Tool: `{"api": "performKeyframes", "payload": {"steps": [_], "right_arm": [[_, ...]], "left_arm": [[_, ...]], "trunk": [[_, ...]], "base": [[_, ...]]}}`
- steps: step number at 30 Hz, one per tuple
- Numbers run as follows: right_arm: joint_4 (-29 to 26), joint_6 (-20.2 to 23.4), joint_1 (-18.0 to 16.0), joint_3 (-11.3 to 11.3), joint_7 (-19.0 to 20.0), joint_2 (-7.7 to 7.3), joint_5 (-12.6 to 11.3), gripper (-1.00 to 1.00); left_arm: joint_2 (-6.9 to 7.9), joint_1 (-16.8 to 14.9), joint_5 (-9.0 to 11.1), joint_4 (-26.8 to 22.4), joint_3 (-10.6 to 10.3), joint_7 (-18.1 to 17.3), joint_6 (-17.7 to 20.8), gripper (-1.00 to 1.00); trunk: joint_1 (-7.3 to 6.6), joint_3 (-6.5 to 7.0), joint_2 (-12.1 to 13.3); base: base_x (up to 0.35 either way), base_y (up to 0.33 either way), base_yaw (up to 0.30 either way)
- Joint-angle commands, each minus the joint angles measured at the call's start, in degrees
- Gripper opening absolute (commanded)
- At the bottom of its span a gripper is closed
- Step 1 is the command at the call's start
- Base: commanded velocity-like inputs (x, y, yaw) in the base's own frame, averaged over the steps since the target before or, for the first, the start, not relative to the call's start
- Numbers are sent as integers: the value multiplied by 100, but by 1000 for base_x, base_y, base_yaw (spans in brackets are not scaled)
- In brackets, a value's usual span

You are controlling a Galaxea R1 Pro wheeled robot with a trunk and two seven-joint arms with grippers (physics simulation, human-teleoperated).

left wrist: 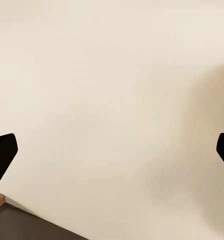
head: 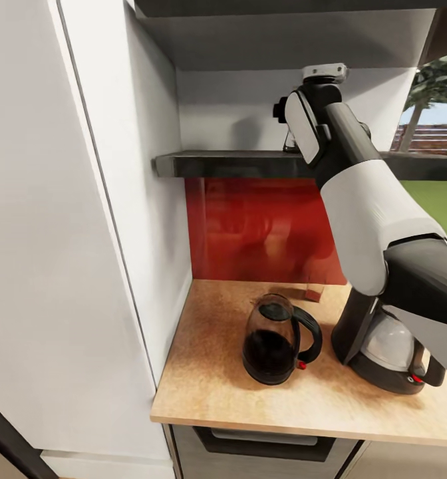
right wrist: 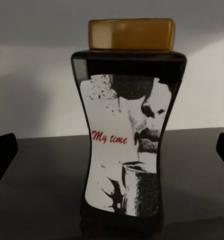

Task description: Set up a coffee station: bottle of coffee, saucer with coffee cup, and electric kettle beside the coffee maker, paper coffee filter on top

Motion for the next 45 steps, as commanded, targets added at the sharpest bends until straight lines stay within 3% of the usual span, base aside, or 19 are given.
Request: {"api": "performKeyframes", "payload": {"steps": [1,45], "right_arm": [[-1,15,-7,27,-53,-16,-61,100],[-9,14,256,27,-255,-180,-61,100]], "left_arm": [[1,-6,59,3,-51,13,-18,100],[1,-4,59,3,-52,9,-18,100]], "trunk": [[4,-13,-13],[4,-13,-13]], "base": [[7,0,0],[67,9,0]]}}
